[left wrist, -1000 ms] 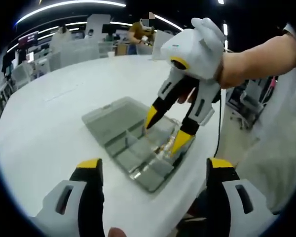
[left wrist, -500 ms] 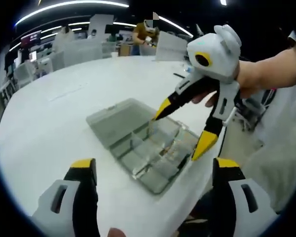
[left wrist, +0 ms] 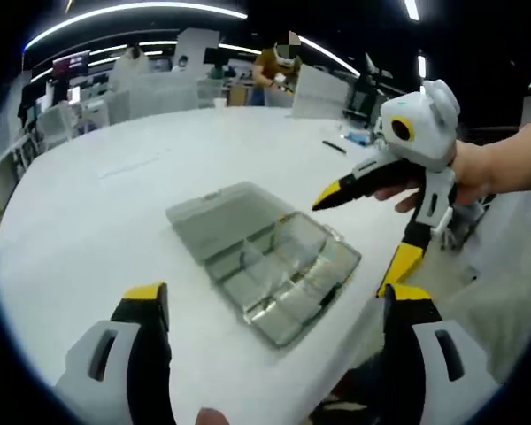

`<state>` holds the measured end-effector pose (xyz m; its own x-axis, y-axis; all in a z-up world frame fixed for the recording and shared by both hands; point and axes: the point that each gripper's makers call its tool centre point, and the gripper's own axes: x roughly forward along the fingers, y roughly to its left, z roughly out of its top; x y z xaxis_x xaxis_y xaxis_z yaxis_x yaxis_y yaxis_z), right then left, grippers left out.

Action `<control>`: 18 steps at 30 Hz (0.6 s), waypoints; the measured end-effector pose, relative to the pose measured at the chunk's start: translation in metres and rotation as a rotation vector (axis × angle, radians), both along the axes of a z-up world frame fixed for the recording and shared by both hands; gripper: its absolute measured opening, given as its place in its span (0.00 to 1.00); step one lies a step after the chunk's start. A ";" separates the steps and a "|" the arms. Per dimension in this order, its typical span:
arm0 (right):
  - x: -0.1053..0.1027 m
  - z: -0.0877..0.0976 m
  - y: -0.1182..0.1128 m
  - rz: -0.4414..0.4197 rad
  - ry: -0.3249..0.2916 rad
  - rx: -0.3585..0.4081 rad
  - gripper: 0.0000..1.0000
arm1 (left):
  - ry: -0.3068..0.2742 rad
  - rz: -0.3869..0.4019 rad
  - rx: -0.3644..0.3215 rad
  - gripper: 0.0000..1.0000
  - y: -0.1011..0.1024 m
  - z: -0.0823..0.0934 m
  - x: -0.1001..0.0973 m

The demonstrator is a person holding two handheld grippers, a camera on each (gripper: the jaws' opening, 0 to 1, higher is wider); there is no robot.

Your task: Insert the divider into the dual guide fixture by aligning both edges with the guide slots and pushing it downward to the bottom, including one-sided entry, uneven engagement, binding, and posture correction.

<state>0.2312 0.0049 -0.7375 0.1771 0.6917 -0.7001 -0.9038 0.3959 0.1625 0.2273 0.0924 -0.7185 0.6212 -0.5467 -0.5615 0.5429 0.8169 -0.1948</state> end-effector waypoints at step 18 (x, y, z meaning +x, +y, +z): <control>-0.011 -0.003 -0.034 -0.237 0.016 0.059 0.96 | -0.021 0.117 0.002 0.99 0.008 -0.002 -0.018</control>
<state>0.2200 -0.0289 -0.7406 0.3285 0.6717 -0.6640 -0.7838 0.5862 0.2052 0.2093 0.0999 -0.7210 0.6924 -0.4689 -0.5483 0.4478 0.8752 -0.1829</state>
